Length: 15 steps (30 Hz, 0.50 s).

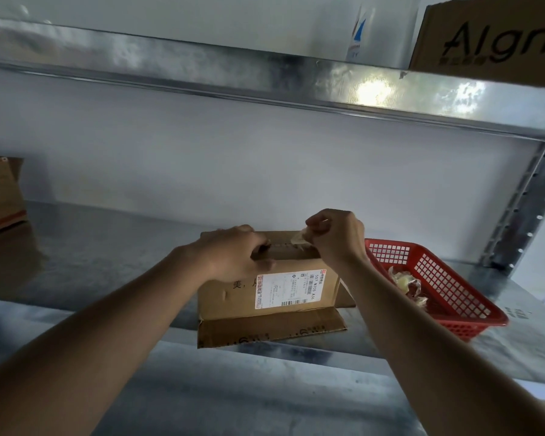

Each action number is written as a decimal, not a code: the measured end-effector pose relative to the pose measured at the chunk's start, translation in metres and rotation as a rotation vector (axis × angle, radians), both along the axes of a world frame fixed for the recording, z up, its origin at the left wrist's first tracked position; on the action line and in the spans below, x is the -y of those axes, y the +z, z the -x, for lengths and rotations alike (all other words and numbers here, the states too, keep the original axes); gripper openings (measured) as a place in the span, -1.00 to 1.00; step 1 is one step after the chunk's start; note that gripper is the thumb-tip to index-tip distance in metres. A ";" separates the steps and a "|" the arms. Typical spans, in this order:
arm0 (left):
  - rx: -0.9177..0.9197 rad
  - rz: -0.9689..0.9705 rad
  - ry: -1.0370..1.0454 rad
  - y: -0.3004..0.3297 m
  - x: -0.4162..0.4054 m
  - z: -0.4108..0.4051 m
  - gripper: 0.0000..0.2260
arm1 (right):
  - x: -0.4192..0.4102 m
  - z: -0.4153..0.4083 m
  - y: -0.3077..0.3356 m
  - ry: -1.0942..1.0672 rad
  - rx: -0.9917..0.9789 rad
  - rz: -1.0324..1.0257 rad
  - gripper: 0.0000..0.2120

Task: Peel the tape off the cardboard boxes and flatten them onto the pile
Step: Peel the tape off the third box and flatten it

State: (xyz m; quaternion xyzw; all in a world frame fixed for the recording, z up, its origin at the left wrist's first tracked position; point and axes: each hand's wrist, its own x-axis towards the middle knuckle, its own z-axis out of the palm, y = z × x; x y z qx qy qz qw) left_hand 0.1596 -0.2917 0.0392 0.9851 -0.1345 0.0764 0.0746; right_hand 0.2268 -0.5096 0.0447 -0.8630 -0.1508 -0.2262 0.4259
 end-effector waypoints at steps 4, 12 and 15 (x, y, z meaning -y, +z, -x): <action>-0.004 0.042 0.000 0.000 0.014 -0.004 -0.79 | -0.007 -0.002 0.005 0.099 -0.065 0.028 -0.77; 0.002 0.045 -0.012 0.003 0.015 -0.004 -0.84 | -0.015 -0.009 0.011 0.242 -0.150 0.484 -0.82; 0.008 0.030 0.027 0.002 0.020 -0.008 -0.76 | -0.017 -0.008 0.013 0.221 -0.082 0.542 -0.77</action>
